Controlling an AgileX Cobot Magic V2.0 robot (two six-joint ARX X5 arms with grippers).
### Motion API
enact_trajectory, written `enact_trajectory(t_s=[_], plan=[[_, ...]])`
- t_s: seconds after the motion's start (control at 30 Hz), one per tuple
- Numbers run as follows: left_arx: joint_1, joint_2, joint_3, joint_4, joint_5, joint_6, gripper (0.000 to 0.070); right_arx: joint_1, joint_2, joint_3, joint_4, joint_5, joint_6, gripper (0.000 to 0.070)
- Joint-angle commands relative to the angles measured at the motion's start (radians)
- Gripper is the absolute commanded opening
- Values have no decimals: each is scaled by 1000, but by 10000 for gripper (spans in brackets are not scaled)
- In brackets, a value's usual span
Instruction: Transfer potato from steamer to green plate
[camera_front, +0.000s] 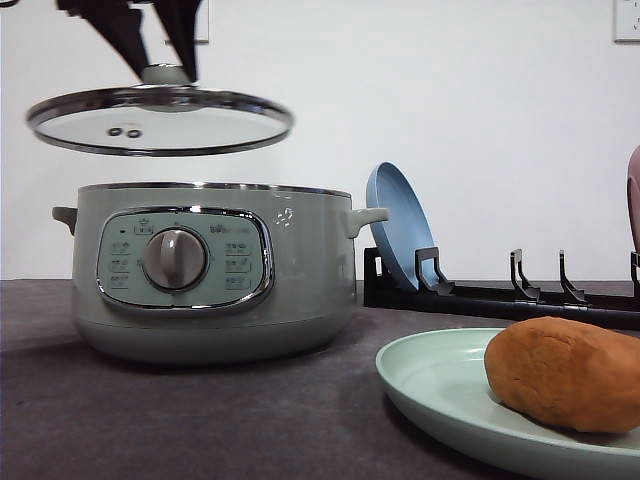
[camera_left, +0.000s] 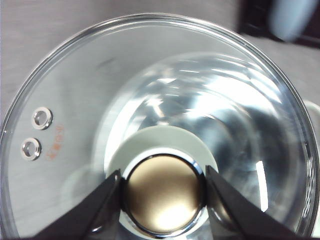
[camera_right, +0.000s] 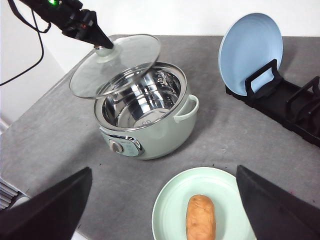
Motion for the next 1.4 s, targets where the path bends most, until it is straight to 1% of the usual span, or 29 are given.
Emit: enact_trajectory(t_s=[0.0,0.17,0.3,0.6,0.9,1.37], plan=[[-14,-17,46,25,5,-1,0,9,5,16,6,2,9,585],[-56,-17,43,25,5,-1,0,9,5,16,7,2,6,585],[-70,-17,25,27,4,-1,0,9,5,16,10,2,5,585],[-82,-17,-53,53,5,1,0,9,5,16,10,2,3,585],[-109,-17,-93,76,6,2,0,9,5,16,10,2,3,585],[-116,-10,-102,98,5,16,0,9,5,16,9,2,3,585]])
